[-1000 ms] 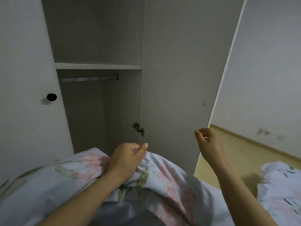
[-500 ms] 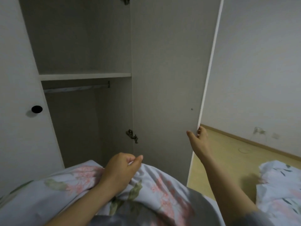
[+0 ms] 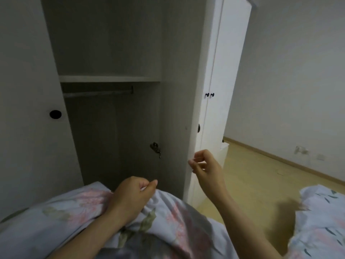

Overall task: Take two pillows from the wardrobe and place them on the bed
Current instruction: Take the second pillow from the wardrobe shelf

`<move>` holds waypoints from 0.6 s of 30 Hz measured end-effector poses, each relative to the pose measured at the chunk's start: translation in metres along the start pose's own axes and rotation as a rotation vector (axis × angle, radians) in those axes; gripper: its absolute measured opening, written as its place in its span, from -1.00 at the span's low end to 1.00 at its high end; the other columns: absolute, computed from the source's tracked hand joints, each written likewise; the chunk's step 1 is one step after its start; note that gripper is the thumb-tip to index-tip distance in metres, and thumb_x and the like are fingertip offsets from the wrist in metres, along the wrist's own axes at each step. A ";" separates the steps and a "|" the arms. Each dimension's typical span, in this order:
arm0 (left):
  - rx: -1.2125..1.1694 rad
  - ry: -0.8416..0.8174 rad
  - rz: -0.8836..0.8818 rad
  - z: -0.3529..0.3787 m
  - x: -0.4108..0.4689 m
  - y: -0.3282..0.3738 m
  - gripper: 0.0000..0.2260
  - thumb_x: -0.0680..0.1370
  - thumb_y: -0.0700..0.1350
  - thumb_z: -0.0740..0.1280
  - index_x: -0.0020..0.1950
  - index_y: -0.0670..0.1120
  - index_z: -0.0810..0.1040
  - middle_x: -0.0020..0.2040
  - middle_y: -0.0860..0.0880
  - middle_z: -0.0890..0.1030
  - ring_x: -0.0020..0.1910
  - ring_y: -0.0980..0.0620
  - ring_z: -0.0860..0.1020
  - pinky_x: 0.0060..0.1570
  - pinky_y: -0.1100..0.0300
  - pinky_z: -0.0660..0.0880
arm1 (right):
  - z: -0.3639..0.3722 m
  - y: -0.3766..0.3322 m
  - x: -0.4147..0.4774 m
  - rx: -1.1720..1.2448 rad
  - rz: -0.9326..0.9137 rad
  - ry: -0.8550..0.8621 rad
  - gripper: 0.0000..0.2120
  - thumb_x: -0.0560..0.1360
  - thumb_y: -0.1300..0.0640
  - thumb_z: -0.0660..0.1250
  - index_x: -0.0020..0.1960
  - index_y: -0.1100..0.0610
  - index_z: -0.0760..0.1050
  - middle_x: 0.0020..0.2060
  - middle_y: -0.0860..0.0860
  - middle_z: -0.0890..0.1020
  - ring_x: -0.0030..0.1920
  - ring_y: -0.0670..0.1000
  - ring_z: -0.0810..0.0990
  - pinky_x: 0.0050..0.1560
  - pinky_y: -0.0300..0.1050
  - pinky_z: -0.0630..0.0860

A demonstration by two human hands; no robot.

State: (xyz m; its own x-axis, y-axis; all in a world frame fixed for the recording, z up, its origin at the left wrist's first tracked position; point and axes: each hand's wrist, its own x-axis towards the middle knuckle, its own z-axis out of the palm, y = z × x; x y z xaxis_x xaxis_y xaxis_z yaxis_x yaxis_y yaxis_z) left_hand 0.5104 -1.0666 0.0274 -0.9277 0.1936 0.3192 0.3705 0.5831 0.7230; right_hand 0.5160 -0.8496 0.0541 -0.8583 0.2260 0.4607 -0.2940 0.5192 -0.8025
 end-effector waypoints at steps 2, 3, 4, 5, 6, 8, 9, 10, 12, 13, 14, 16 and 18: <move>-0.031 -0.017 -0.039 -0.006 -0.002 -0.007 -0.57 0.52 0.10 0.25 -0.50 -0.08 0.38 -0.53 -0.08 0.37 -0.50 0.03 0.39 -0.36 -0.02 0.48 | 0.014 -0.009 -0.001 -0.013 -0.032 -0.041 -0.87 0.48 0.06 0.35 -0.05 0.04 0.42 -0.16 -0.08 0.57 -0.14 -0.06 0.60 -0.13 -0.17 0.60; -0.040 -0.017 -0.053 -0.011 -0.004 -0.010 -0.57 0.52 0.09 0.25 -0.49 -0.08 0.40 -0.52 -0.05 0.37 -0.49 0.02 0.40 -0.34 -0.04 0.49 | 0.023 -0.014 -0.001 -0.013 -0.042 -0.064 -0.86 0.48 0.05 0.36 -0.06 0.03 0.41 -0.15 -0.08 0.57 -0.15 -0.06 0.60 -0.13 -0.17 0.60; -0.047 -0.016 -0.064 -0.015 -0.004 -0.014 -0.57 0.52 0.09 0.25 -0.48 -0.12 0.42 -0.52 -0.04 0.39 -0.49 -0.01 0.42 -0.31 -0.06 0.51 | 0.031 -0.019 -0.001 -0.011 -0.050 -0.087 -0.86 0.47 0.05 0.37 -0.06 0.02 0.41 -0.15 -0.08 0.57 -0.16 -0.07 0.60 -0.13 -0.18 0.59; -0.053 -0.006 -0.075 -0.019 -0.004 -0.017 -0.57 0.53 0.08 0.25 -0.44 -0.16 0.45 -0.50 -0.07 0.42 -0.47 -0.06 0.45 -0.29 -0.08 0.52 | 0.038 -0.024 0.000 -0.009 -0.059 -0.109 -0.85 0.47 0.04 0.37 -0.06 0.01 0.41 -0.15 -0.10 0.57 -0.16 -0.08 0.59 -0.14 -0.21 0.57; -0.055 0.008 -0.094 -0.024 -0.005 -0.021 -0.57 0.53 0.07 0.25 -0.42 -0.19 0.48 -0.48 -0.11 0.45 -0.45 -0.10 0.48 -0.25 -0.08 0.52 | 0.048 -0.029 0.001 -0.008 -0.068 -0.131 -0.85 0.46 0.04 0.37 -0.06 0.00 0.41 -0.16 -0.12 0.56 -0.17 -0.09 0.58 -0.16 -0.24 0.55; -0.052 0.034 -0.125 -0.033 -0.007 -0.027 -0.60 0.53 0.04 0.26 -0.41 -0.17 0.51 -0.47 -0.13 0.47 -0.41 -0.13 0.51 -0.20 -0.04 0.53 | 0.065 -0.037 0.002 -0.009 -0.088 -0.163 -0.84 0.45 0.02 0.39 -0.07 -0.01 0.42 -0.19 -0.15 0.55 -0.18 -0.11 0.58 -0.20 -0.30 0.51; -0.045 0.044 -0.133 -0.038 -0.008 -0.031 -0.61 0.54 0.04 0.26 -0.44 -0.13 0.50 -0.48 -0.10 0.46 -0.43 -0.09 0.50 -0.19 -0.01 0.52 | 0.074 -0.041 0.004 -0.003 -0.099 -0.176 -0.84 0.44 0.01 0.39 -0.08 -0.01 0.43 -0.20 -0.16 0.55 -0.19 -0.12 0.58 -0.22 -0.32 0.49; -0.037 0.053 -0.137 -0.044 -0.011 -0.037 -0.61 0.54 0.04 0.25 -0.45 -0.10 0.48 -0.49 -0.08 0.45 -0.44 -0.04 0.49 -0.19 0.01 0.52 | 0.085 -0.046 0.005 0.007 -0.109 -0.189 -0.84 0.44 0.00 0.40 -0.09 -0.02 0.43 -0.22 -0.17 0.55 -0.20 -0.13 0.58 -0.23 -0.33 0.48; -0.002 0.077 -0.130 -0.055 -0.015 -0.049 -0.58 0.54 0.07 0.24 -0.48 -0.08 0.44 -0.52 -0.08 0.43 -0.47 -0.01 0.47 -0.25 0.04 0.49 | 0.106 -0.054 0.008 0.028 -0.126 -0.217 -0.84 0.43 -0.01 0.41 -0.11 -0.03 0.43 -0.22 -0.17 0.56 -0.22 -0.13 0.58 -0.23 -0.33 0.49; 0.025 0.099 -0.124 -0.062 -0.017 -0.057 -0.56 0.54 0.09 0.23 -0.50 -0.07 0.41 -0.53 -0.06 0.40 -0.50 0.01 0.44 -0.30 0.06 0.47 | 0.119 -0.058 0.010 0.039 -0.133 -0.233 -0.83 0.43 -0.01 0.41 -0.11 -0.02 0.44 -0.22 -0.16 0.56 -0.22 -0.13 0.58 -0.23 -0.33 0.50; 0.048 0.113 -0.117 -0.066 -0.019 -0.062 -0.55 0.53 0.09 0.23 -0.52 -0.05 0.37 -0.55 -0.04 0.38 -0.52 0.04 0.41 -0.34 0.07 0.44 | 0.128 -0.061 0.011 0.047 -0.137 -0.235 -0.83 0.43 -0.01 0.41 -0.11 -0.01 0.44 -0.22 -0.15 0.57 -0.23 -0.12 0.58 -0.23 -0.32 0.50; 0.077 0.153 -0.130 -0.077 -0.022 -0.075 -0.55 0.53 0.08 0.24 -0.54 -0.04 0.34 -0.57 -0.02 0.35 -0.54 0.06 0.37 -0.36 0.03 0.43 | 0.151 -0.069 0.017 0.064 -0.135 -0.258 -0.82 0.43 0.00 0.41 -0.10 0.01 0.44 -0.20 -0.11 0.58 -0.23 -0.11 0.58 -0.20 -0.29 0.52; 0.103 0.185 -0.146 -0.089 -0.022 -0.088 -0.53 0.53 0.07 0.25 -0.56 -0.04 0.31 -0.58 -0.02 0.33 -0.56 0.08 0.34 -0.37 0.01 0.42 | 0.173 -0.076 0.023 0.071 -0.128 -0.273 -0.81 0.43 0.00 0.41 -0.09 0.03 0.43 -0.18 -0.06 0.59 -0.22 -0.07 0.58 -0.17 -0.24 0.54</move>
State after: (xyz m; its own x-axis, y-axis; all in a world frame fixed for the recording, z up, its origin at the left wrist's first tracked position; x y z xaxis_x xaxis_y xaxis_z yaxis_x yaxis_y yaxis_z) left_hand 0.5024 -1.1921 0.0108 -0.9434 -0.0407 0.3290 0.2173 0.6737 0.7063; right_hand 0.4458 -1.0262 0.0599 -0.8908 -0.0723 0.4485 -0.4274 0.4680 -0.7735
